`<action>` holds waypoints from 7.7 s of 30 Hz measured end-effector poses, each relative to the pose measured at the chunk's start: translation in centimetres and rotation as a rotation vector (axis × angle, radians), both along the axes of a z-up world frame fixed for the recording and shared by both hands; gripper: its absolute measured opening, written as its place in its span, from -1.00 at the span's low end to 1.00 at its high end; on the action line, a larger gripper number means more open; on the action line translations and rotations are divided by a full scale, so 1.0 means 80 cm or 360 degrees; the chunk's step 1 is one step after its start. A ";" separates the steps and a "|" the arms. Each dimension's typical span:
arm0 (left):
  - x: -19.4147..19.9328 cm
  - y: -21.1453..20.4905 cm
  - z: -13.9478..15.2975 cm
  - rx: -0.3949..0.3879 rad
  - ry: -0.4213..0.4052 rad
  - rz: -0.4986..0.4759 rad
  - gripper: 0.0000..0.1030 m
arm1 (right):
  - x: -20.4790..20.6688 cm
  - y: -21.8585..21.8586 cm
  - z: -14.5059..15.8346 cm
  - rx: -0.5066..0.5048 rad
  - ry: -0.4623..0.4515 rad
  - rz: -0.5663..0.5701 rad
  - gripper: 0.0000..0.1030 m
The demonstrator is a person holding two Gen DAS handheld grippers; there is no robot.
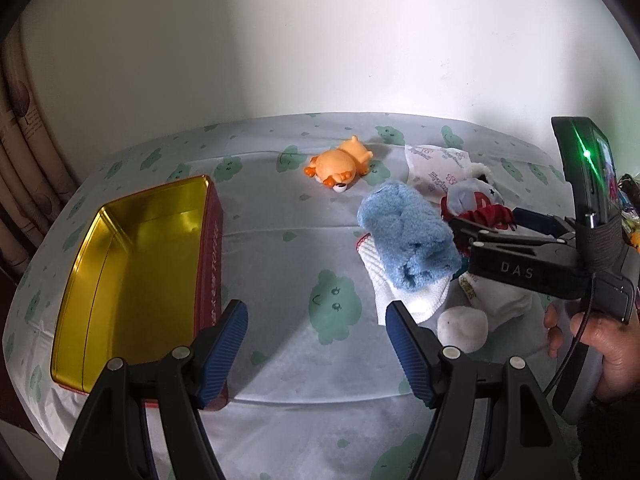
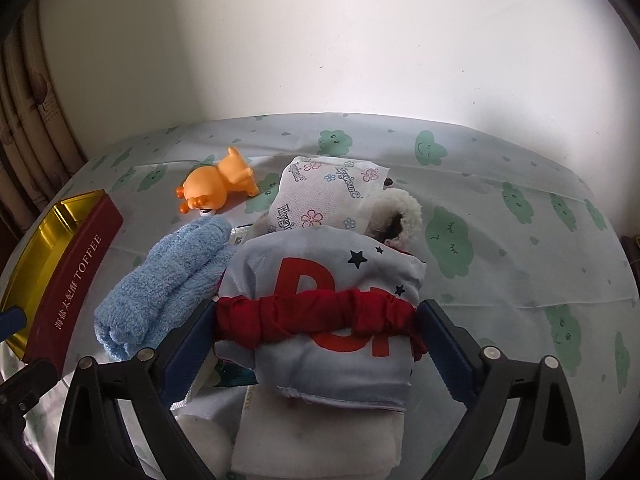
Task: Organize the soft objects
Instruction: 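Grasp the grey-and-red garment with the right gripper while the left gripper approaches the blue sock, then grasp the blue fuzzy sock with the left gripper and lift it, then carry the blue sock into the gold tin and release it with the left gripper, then carry the grey-and-red garment into the tin beside the blue sock and open the right gripper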
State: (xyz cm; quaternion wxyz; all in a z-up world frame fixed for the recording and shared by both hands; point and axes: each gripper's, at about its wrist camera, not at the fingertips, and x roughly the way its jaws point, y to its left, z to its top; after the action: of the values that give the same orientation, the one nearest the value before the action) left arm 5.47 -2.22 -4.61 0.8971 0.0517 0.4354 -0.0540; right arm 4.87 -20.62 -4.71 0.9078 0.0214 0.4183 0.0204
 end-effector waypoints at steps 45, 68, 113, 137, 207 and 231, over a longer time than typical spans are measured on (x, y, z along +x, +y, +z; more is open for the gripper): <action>0.051 -0.076 -0.001 0.0029 0.0044 -0.0247 0.43 | -0.022 -0.044 -0.005 0.0168 -0.0029 0.0024 0.14; 0.066 -0.080 0.002 -0.0070 0.0133 -0.0263 0.43 | -0.064 -0.113 0.013 -0.0020 -0.0121 -0.0200 -0.66; 0.090 0.021 0.046 -0.0092 0.0082 -0.0039 -0.59 | -0.051 -0.119 -0.025 0.0018 -0.0003 -0.0192 -0.57; 0.118 0.238 -0.012 0.0176 0.0210 0.0403 -0.58 | -0.051 -0.117 -0.025 -0.0013 -0.0001 -0.0189 -0.54; -0.025 0.335 0.024 -0.0084 -0.0228 0.0822 0.00 | -0.013 0.283 0.074 -0.0120 -0.0091 0.0738 -0.67; -0.031 0.385 0.017 -0.0247 -0.0191 0.1011 0.01 | 0.069 0.365 0.011 -0.0139 0.0066 0.0746 -0.07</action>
State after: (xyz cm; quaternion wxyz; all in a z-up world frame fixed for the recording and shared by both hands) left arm 2.98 28.58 -3.29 0.8945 -0.1522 0.3706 0.1986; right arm 10.35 8.55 -3.83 0.8695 -0.1152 0.4309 0.2121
